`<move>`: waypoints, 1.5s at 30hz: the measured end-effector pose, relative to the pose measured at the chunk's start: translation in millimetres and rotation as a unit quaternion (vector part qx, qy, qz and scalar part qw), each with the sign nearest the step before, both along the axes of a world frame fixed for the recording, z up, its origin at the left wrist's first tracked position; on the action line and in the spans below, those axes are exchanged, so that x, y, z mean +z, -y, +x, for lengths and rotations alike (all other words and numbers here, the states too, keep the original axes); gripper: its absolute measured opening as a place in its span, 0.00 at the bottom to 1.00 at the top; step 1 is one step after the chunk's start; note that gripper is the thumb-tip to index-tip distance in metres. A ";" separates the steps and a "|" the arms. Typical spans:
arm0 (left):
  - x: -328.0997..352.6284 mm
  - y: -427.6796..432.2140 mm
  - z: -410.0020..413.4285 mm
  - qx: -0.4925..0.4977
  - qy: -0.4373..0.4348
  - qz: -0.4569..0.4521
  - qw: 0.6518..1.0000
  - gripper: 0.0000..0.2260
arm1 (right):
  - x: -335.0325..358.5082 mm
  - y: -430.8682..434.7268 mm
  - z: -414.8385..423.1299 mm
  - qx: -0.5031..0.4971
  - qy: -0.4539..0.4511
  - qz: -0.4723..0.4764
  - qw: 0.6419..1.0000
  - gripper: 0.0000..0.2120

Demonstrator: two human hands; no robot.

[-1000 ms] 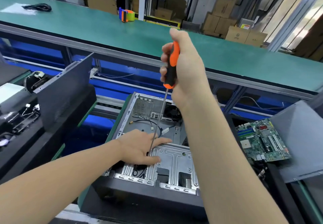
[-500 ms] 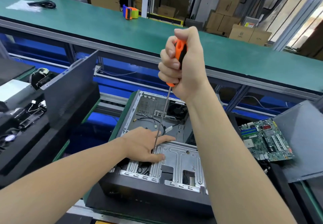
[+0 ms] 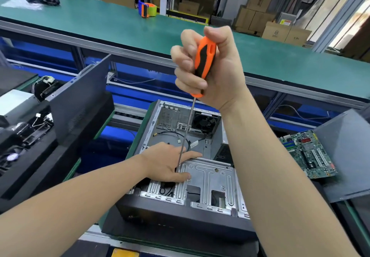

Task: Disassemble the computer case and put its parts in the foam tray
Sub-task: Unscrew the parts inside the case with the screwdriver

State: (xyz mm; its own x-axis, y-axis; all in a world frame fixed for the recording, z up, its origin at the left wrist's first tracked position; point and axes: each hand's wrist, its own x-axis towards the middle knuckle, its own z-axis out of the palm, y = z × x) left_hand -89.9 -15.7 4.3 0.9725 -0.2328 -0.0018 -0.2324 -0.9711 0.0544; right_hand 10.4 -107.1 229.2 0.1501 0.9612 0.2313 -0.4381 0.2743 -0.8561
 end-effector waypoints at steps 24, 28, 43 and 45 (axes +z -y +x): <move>-6.0 -1.0 1.7 0.005 0.013 -0.008 1.000 0.34 | -3.8 -4.4 -24.7 -0.247 0.155 -0.021 0.956 0.22; -4.1 -0.2 1.5 0.009 0.010 -0.009 1.000 0.34 | -7.3 -5.9 -2.6 -0.009 0.079 0.017 0.997 0.20; -6.0 -2.8 3.7 -0.004 -0.003 -0.012 1.000 0.33 | -5.9 -6.1 -30.5 -0.327 0.164 -0.148 0.919 0.18; -7.4 -3.3 4.4 -0.006 -0.007 -0.002 1.000 0.33 | -11.0 -9.9 -42.9 -0.436 0.148 -0.128 0.878 0.21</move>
State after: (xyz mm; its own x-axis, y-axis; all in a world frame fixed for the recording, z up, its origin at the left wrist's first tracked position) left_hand -85.6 -12.4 -3.1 0.9694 -0.2451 -0.0140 -0.2438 -0.9679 0.0617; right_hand -32.5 -97.3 218.2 0.8256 0.5361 0.1762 0.0945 0.1764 -0.9798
